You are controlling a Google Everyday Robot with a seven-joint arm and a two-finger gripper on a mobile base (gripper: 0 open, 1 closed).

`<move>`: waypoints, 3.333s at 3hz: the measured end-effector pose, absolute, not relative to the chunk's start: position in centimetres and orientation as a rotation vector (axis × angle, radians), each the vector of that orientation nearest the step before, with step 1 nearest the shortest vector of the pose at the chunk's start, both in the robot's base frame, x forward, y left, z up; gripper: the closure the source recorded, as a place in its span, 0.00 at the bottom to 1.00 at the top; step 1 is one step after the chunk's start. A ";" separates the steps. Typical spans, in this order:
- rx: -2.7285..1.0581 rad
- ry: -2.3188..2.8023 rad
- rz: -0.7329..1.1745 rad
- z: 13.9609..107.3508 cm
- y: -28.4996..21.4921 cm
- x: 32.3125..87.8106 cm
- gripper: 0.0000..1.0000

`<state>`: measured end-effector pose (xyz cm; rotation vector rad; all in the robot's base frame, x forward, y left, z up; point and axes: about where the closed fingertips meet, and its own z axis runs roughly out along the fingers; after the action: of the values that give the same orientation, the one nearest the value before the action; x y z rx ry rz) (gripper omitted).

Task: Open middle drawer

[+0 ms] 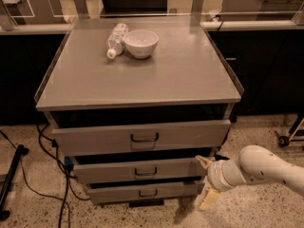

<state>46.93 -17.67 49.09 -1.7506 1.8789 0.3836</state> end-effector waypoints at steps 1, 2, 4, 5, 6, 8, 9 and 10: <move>-1.774 1.875 0.325 49.1 -17.7 46.8 0.00; -1.817 1.849 0.160 48.2 -18.5 47.6 0.00; -1.823 1.825 0.081 46.6 -18.8 50.7 0.00; -1.813 1.833 0.094 45.8 -18.8 52.3 0.00; -1.805 1.842 0.110 45.0 -18.9 53.7 0.00; -1.820 1.875 0.177 42.6 -18.4 55.5 0.00; -1.832 1.896 0.209 41.5 -18.2 55.8 0.00; -1.852 1.924 0.254 40.4 -18.0 55.6 0.00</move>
Offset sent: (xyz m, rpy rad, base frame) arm 0.0140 -0.0205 -0.0097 -0.2095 -0.2126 -0.0099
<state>55.58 -17.98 40.39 -1.8518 1.9237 0.2538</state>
